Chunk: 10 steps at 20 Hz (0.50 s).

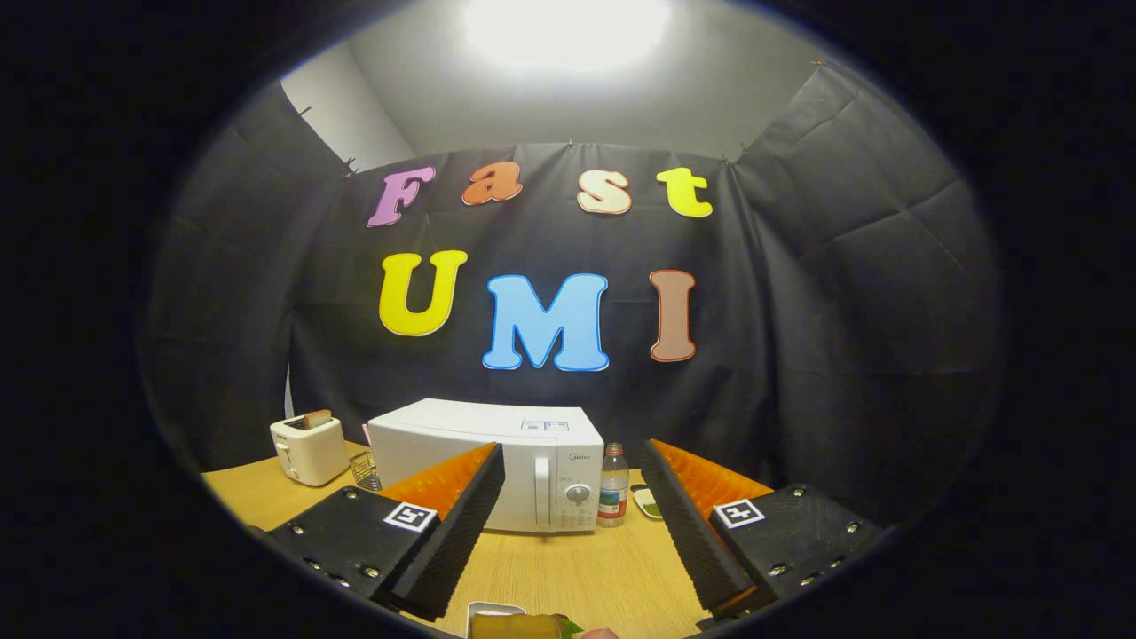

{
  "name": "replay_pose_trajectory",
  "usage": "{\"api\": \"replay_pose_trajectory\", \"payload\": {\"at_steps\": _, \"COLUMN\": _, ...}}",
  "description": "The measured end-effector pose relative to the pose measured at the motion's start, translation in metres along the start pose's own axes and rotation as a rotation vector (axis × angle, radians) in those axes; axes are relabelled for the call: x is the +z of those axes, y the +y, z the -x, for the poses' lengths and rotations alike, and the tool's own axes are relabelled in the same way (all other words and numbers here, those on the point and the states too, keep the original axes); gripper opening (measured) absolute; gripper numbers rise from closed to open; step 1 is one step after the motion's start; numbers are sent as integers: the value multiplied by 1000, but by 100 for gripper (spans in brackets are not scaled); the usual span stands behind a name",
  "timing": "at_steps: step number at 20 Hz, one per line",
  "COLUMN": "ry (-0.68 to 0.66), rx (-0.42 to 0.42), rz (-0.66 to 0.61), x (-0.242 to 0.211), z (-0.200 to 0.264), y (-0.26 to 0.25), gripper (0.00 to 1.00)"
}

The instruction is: Open the microwave, put the food inside, and close the microwave door.

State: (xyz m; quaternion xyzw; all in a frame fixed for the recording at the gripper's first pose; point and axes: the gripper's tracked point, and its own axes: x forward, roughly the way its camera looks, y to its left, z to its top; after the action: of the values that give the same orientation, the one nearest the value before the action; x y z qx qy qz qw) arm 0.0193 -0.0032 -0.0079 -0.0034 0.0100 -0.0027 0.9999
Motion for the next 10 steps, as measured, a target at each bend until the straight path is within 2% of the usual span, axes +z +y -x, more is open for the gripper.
{"api": "replay_pose_trajectory", "payload": {"at_steps": 10, "ry": 13, "rx": 51, "rz": 5, "x": -10, "z": -30, "y": 20, "gripper": 98}}
